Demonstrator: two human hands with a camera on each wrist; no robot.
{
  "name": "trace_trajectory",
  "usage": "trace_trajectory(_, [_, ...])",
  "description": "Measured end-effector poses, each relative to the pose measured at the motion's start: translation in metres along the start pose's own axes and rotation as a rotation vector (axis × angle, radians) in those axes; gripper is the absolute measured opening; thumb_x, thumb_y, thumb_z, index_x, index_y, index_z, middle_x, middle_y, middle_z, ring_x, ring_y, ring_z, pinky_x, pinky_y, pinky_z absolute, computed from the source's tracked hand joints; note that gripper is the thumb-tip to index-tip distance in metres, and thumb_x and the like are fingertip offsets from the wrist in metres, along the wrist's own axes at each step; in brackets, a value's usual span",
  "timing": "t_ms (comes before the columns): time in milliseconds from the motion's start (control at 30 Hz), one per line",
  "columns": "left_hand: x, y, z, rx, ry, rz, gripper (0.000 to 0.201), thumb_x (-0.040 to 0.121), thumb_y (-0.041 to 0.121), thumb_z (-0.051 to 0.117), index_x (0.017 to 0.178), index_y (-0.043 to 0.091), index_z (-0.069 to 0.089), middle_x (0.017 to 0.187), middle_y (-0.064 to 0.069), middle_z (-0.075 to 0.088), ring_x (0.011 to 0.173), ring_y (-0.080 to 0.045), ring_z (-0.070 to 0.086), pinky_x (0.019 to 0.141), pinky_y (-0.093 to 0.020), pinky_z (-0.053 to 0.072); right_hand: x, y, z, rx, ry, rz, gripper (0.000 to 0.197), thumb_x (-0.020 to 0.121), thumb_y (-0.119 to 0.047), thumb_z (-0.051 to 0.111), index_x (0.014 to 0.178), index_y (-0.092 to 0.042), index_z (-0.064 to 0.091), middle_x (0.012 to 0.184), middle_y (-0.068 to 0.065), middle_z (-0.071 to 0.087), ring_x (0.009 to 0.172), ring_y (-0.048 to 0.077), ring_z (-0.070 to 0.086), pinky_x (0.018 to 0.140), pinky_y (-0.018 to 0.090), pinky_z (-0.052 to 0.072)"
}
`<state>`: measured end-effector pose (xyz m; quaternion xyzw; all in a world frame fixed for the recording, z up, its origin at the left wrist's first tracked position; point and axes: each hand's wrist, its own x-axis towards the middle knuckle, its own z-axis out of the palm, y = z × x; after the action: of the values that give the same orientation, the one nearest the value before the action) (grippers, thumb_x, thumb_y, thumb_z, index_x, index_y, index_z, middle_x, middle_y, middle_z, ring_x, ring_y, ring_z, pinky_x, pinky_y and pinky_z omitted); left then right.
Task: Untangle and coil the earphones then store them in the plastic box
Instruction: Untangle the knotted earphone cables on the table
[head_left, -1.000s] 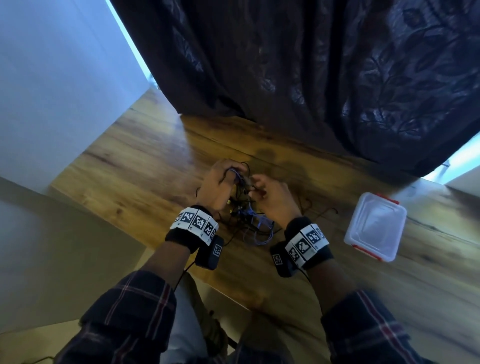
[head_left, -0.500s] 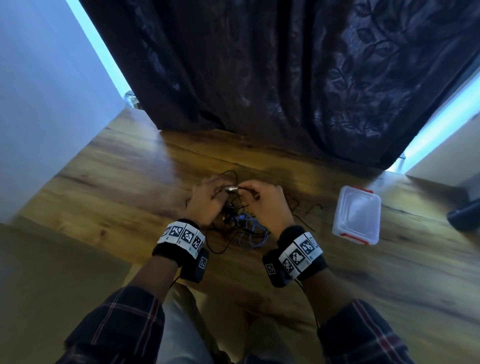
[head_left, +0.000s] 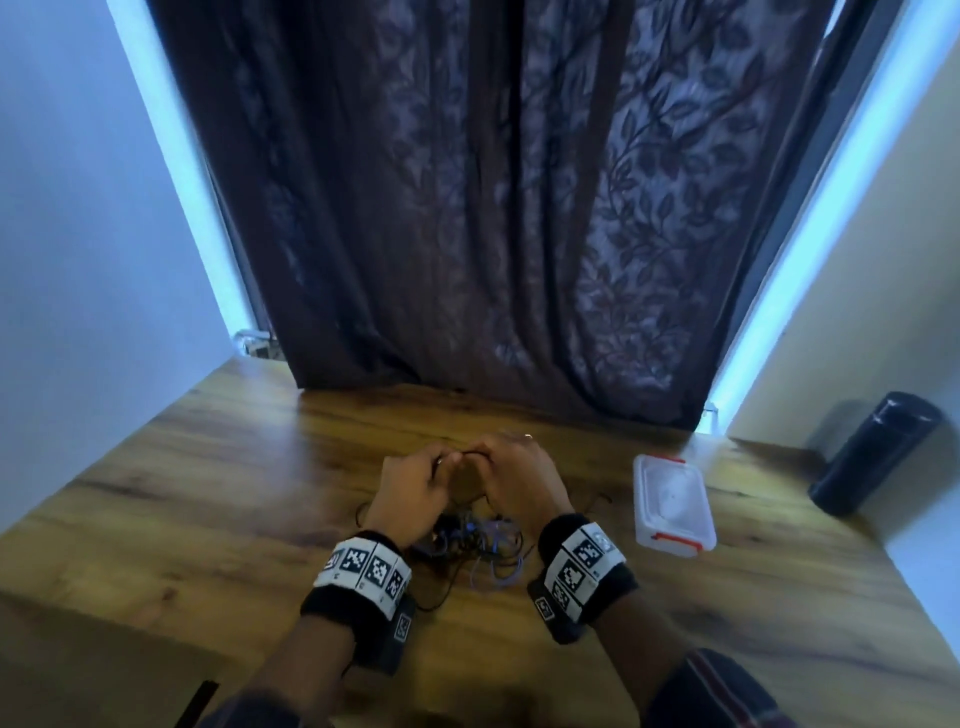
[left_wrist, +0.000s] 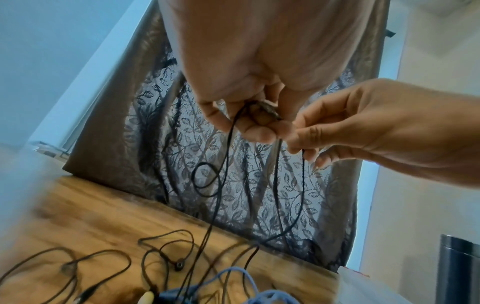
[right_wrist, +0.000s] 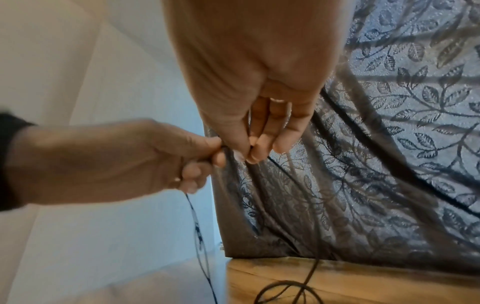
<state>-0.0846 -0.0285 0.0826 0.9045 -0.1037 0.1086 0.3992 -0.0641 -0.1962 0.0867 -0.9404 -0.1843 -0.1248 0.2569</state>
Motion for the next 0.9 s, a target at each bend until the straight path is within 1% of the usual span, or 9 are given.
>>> trace_trajectory(133, [0.003, 0.026, -0.022, -0.261, 0.121, 0.005, 0.021, 0.101, 0.019, 0.049, 0.083, 0.017, 0.061, 0.072, 0.001, 0.063, 0.064, -0.002, 0.056, 0.065, -0.019, 0.046, 0.012, 0.01, -0.011, 0.019, 0.127, 0.061, 0.013, 0.093, -0.019, 0.055, 0.09, -0.017, 0.067, 0.093, -0.002, 0.06, 0.081, 0.017, 0.057, 0.074, 0.04, 0.054])
trace_trajectory(333, [0.0, 0.045, -0.054, -0.606, 0.305, 0.141, 0.024, 0.101, 0.013, 0.045, 0.082, 0.007, 0.058, 0.067, -0.005, 0.054, 0.067, -0.014, 0.052, 0.073, -0.019, 0.044, 0.03, 0.031, -0.029, 0.081, 0.046, 0.351, 0.014, 0.098, -0.024, 0.058, 0.103, -0.017, 0.069, 0.103, 0.004, 0.063, 0.091, 0.024, 0.064, 0.084, 0.04, 0.057])
trace_trajectory(467, [-0.02, 0.042, -0.047, -0.604, 0.183, 0.196, 0.027, 0.089, 0.015, 0.045, 0.075, -0.004, 0.058, 0.064, -0.008, 0.057, 0.064, -0.015, 0.055, 0.068, -0.017, 0.045, 0.043, 0.037, -0.038, 0.47, 0.01, 0.423, 0.02, 0.098, -0.004, 0.054, 0.083, -0.011, 0.065, 0.082, 0.015, 0.067, 0.067, 0.023, 0.069, 0.066, 0.037, 0.063])
trace_trajectory(533, [-0.028, 0.031, -0.035, -0.484, 0.035, 0.171, 0.028, 0.089, 0.013, 0.045, 0.072, 0.0, 0.063, 0.069, -0.009, 0.065, 0.068, -0.015, 0.061, 0.069, -0.02, 0.046, 0.046, 0.028, -0.05, 0.721, 0.013, 0.382, 0.019, 0.098, 0.01, 0.045, 0.094, 0.007, 0.064, 0.081, 0.021, 0.062, 0.058, 0.021, 0.07, 0.054, 0.027, 0.059])
trace_trajectory(600, [-0.028, 0.018, -0.021, -0.33, -0.027, 0.117, 0.026, 0.094, 0.008, 0.049, 0.08, 0.01, 0.07, 0.08, -0.005, 0.071, 0.076, -0.013, 0.066, 0.071, -0.02, 0.048, 0.05, 0.017, -0.061, 0.884, -0.018, 0.313, 0.018, 0.098, 0.01, 0.052, 0.112, 0.015, 0.062, 0.086, 0.022, 0.068, 0.064, 0.016, 0.074, 0.061, 0.025, 0.061])
trace_trajectory(667, [-0.019, 0.011, -0.013, -0.221, 0.07, 0.036, 0.018, 0.095, 0.011, 0.057, 0.104, 0.021, 0.068, 0.104, 0.001, 0.068, 0.091, -0.006, 0.063, 0.077, -0.012, 0.046, 0.051, 0.004, -0.07, 1.002, -0.065, 0.214, 0.021, 0.098, 0.0, 0.06, 0.116, 0.01, 0.064, 0.091, 0.02, 0.073, 0.074, 0.018, 0.076, 0.072, 0.028, 0.064])
trace_trajectory(767, [0.008, 0.01, -0.01, -0.209, 0.199, 0.07, 0.05, 0.094, 0.028, 0.064, 0.141, 0.021, 0.046, 0.132, 0.009, 0.05, 0.116, -0.002, 0.051, 0.098, -0.019, 0.042, 0.049, -0.013, -0.084, 1.047, -0.166, 0.076, 0.017, 0.098, -0.002, 0.06, 0.112, 0.006, 0.066, 0.094, 0.019, 0.075, 0.081, 0.021, 0.076, 0.077, 0.03, 0.064])
trace_trajectory(833, [0.027, 0.018, -0.012, -0.238, 0.17, 0.111, 0.052, 0.094, 0.03, 0.063, 0.142, 0.022, 0.045, 0.13, 0.012, 0.054, 0.117, 0.0, 0.054, 0.099, -0.018, 0.042, 0.049, -0.021, -0.094, 1.101, -0.221, 0.08, 0.016, 0.1, 0.001, 0.055, 0.109, 0.004, 0.067, 0.098, 0.022, 0.074, 0.085, 0.023, 0.076, 0.079, 0.032, 0.063])
trace_trajectory(900, [0.043, 0.028, -0.013, -0.239, 0.104, 0.124, 0.029, 0.098, 0.023, 0.058, 0.127, 0.023, 0.056, 0.111, 0.012, 0.067, 0.103, 0.003, 0.062, 0.09, -0.013, 0.044, 0.049, -0.026, -0.105, 1.183, -0.248, 0.141, 0.018, 0.1, 0.004, 0.052, 0.109, 0.004, 0.068, 0.102, 0.023, 0.073, 0.088, 0.024, 0.075, 0.077, 0.033, 0.064])
